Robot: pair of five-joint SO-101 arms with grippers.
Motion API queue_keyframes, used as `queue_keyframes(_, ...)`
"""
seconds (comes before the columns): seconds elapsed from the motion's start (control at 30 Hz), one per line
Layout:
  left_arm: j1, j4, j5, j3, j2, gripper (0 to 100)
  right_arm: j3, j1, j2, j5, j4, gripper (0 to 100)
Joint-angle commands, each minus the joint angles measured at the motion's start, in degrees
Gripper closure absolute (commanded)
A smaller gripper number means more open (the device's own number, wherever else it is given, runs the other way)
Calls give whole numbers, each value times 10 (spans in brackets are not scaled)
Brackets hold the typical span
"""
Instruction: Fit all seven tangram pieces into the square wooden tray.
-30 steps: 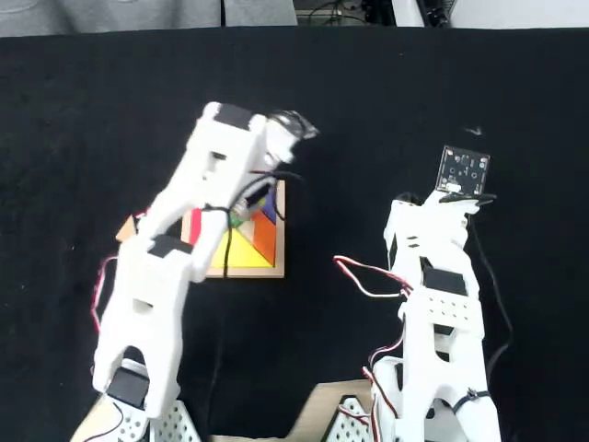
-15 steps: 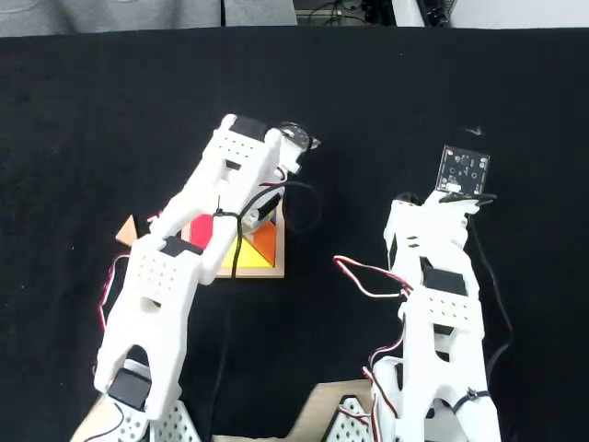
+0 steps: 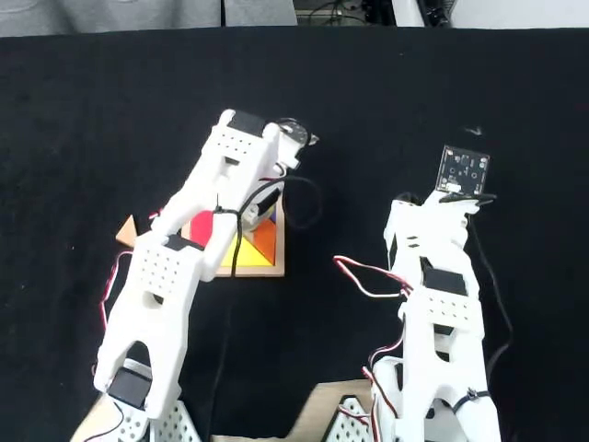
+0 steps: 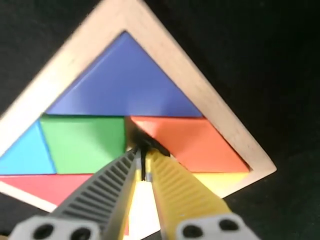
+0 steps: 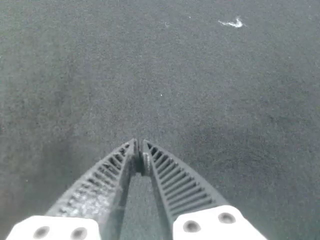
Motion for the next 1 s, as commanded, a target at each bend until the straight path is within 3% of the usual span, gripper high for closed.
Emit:
queue_keyframes(0.0, -17, 11, 3, -45, -8, 971, -7, -8, -18, 6, -10, 984)
queue_keyframes(0.6, 56, 22, 7, 16, -10, 971, -7, -8, -18, 6, -10, 984)
queue_keyframes(0.97, 34, 25, 4, -28, -11, 971, -7, -8, -18, 6, -10, 984)
